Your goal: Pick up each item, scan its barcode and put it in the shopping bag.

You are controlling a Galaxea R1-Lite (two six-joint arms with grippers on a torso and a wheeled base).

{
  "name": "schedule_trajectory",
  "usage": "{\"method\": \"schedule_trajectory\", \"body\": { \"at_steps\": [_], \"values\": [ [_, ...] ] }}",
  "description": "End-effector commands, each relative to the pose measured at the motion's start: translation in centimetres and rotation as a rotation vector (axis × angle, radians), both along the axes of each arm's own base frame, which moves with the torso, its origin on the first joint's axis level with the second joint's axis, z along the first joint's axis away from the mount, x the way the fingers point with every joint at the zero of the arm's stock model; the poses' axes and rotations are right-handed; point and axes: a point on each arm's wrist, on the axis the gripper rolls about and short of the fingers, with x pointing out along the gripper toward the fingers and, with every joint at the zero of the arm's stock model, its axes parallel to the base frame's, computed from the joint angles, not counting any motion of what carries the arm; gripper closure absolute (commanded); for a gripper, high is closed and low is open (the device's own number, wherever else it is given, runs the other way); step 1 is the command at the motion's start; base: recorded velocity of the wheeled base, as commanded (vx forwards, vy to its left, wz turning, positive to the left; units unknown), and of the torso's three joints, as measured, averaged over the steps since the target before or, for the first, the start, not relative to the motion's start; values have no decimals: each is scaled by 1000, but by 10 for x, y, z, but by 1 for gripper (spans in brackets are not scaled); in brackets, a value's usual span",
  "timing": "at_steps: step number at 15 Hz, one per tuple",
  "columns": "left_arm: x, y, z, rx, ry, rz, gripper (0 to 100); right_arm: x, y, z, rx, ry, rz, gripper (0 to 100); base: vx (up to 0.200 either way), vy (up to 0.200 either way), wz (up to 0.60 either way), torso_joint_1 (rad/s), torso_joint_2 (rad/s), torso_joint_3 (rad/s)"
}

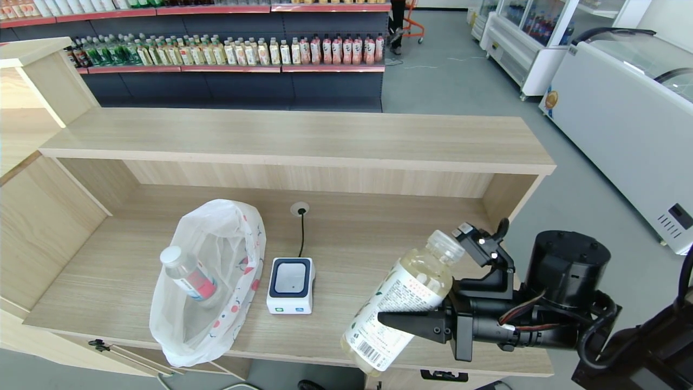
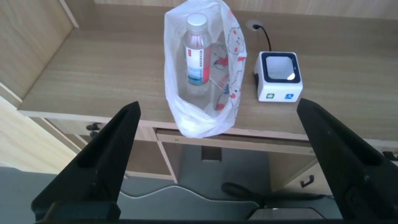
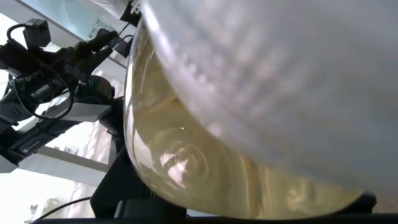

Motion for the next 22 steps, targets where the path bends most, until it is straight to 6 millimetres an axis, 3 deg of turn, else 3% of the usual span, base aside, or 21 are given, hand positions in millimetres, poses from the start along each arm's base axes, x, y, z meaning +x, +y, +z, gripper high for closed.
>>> {"method": "schedule_trajectory", "body": {
  "at_steps": [1,4,6,8,10,12,16,22],
  "values": [
    [0,0,0,0,0,0,0,-1,0,0,1,-2,1,100,0,0,0,0,0,0],
    [0,0,0,0,0,0,0,-2,-8,13,16,-83,-31,100,0,0,0,0,0,0],
    [0,0,0,0,0,0,0,4,-38,28,-34,-197,-172,100,0,0,0,0,0,0],
    [0,0,0,0,0,0,0,10,-79,28,-288,-399,-407,100,0,0,0,0,0,0],
    [0,0,0,0,0,0,0,7,-98,33,-475,-425,-693,100,0,0,0,0,0,0],
    [0,0,0,0,0,0,0,11,-97,38,-546,-484,-855,100,0,0,0,0,0,0],
    [0,0,0,0,0,0,0,8,-96,47,-661,-767,-824,100,0,0,0,0,0,0],
    [0,0,0,0,0,0,0,-1,-98,53,-726,-954,-812,100,0,0,0,0,0,0]
  ]
}}
